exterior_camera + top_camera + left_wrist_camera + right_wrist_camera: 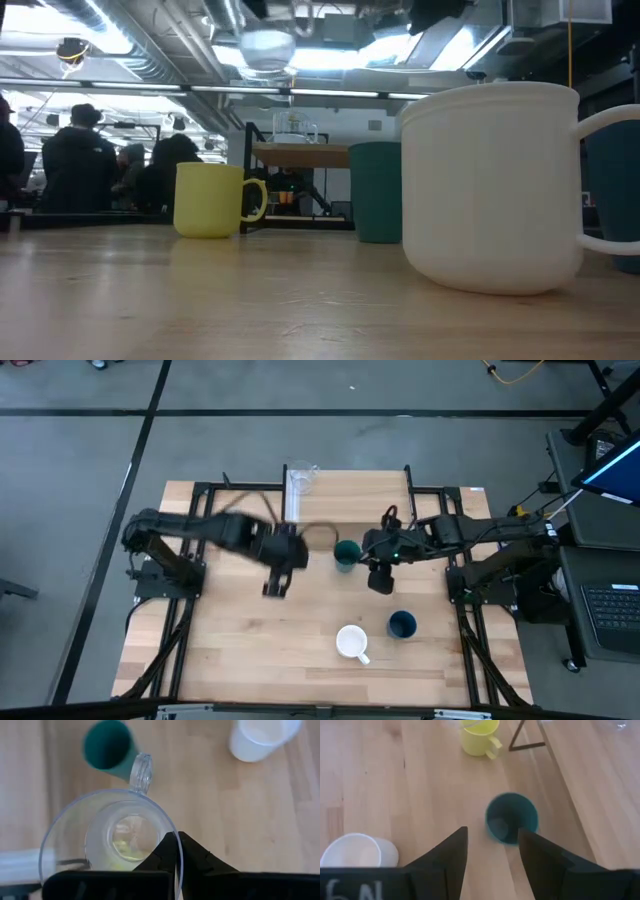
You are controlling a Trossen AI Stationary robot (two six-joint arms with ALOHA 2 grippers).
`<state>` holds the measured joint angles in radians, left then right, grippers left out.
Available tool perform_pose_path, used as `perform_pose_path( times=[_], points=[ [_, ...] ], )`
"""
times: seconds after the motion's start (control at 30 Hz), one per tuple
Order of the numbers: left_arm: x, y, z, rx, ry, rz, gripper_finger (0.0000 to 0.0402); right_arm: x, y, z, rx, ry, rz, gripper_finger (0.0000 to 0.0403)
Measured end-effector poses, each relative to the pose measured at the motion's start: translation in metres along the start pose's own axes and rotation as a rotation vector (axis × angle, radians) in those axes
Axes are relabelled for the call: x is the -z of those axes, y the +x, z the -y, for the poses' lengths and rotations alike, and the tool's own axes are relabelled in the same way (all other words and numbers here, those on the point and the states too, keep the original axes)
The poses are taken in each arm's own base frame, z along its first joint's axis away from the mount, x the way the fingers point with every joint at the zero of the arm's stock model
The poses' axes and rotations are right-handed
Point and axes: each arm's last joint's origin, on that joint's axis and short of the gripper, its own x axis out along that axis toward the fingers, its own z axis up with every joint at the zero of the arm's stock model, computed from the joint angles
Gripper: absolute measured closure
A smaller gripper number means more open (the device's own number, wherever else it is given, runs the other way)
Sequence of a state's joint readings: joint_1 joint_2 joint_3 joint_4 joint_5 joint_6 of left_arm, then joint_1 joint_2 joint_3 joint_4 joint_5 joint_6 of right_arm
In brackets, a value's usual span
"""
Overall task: Stack small to large cups/mugs on shelf
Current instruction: Put the transparent mug on the shelf aligned with the other transparent mug
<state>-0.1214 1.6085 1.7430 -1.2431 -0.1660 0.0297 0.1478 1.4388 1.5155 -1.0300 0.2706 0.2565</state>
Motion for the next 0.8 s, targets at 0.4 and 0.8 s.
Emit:
perform_pose_path(
  times=[0.4, 0.8],
  points=[
    [0.014, 0.018, -0.137, -0.081, -0.192, 0.054, 0.0401, 0.006, -0.008, 0.004, 0.009, -0.039, -0.034, 0.0226],
    [0.020, 0.049, -0.166, -0.060, -0.310, -0.010, 0.0401, 0.007, -0.008, 0.004, 0.011, -0.038, -0.042, 0.0226]
  ],
)
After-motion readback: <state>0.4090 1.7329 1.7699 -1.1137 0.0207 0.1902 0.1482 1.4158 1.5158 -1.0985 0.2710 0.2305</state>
